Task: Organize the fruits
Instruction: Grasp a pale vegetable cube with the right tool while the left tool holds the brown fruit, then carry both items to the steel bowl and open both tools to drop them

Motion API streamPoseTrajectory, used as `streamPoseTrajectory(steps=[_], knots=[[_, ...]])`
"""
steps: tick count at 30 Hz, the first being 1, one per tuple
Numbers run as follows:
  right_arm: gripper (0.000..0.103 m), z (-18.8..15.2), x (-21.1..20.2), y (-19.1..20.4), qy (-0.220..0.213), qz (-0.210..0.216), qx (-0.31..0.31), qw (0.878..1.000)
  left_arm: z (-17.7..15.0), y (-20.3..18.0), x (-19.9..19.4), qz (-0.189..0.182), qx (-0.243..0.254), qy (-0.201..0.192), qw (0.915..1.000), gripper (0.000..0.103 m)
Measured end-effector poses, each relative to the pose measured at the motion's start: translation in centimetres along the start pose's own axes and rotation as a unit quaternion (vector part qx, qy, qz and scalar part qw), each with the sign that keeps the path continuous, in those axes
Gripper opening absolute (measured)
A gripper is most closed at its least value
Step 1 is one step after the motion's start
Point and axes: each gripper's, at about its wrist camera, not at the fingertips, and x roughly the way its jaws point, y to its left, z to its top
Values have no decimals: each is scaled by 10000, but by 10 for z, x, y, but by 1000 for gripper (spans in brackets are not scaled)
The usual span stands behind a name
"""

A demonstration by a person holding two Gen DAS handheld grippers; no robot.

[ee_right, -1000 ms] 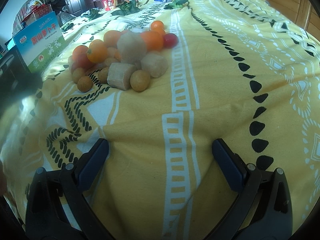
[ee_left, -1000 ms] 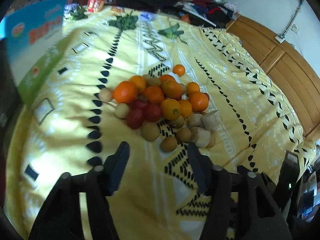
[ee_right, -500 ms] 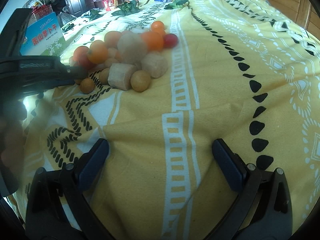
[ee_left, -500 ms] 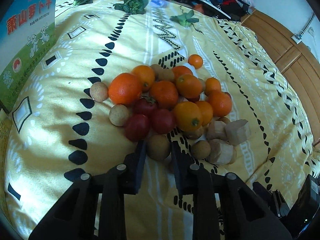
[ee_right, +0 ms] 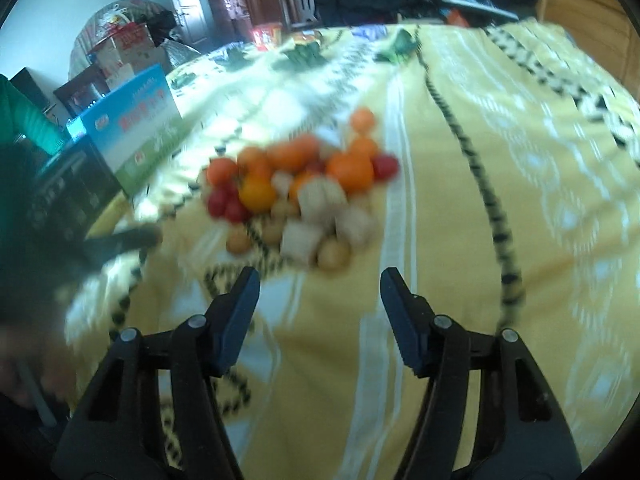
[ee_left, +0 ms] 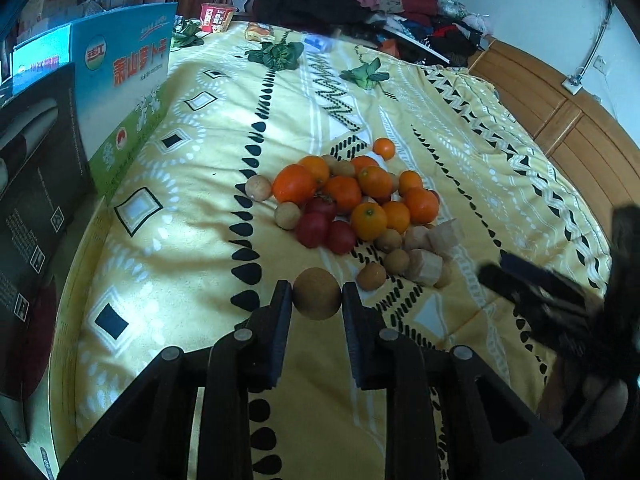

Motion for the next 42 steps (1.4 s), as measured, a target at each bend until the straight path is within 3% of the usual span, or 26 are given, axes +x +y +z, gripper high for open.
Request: streamPoseTrajectory(steps=[4,7,8,9,10,15,23,28,34,38,42], knots=[[64,23,32,6,259,14,-294,9992,6,-3,-2,-125,-27,-25,9999,25],[62,28,49,11,397,-221,-549,9975,10,-4,-2,-154,-15,-19,9999,25],[57,27,54,11,482,-290,-591,9967,10,-4,-2,-149,-12,-26,9999,25],[40,26,57,9,579,-336,-585,9960,11,-4,-3,-156,-24,-37,9999,25],[36,24,59,5,687,-265,-491,9961,12,-4,-5,-169,-41,-66,9998,25],[36,22,32,7,406,-226,-332,9984,17,-4,-27,-193,-60,-252,9995,25],[36,53,-31,69,-341,248,-607,9973,33,22,-132,78,-159,-1171,9930,25],[36,78,-65,135,-703,901,-860,9897,25,74,-208,624,-590,-1670,9822,25],[36,89,-80,246,-784,1762,-1475,9701,-10,171,-284,1596,-1422,-1976,9567,25],[36,81,-67,320,-491,2277,-1855,9546,-36,241,-307,2094,-2094,-1826,9375,25],[36,60,-45,373,-50,2656,-2117,9406,-58,283,-302,2195,-2526,-1527,9299,25]])
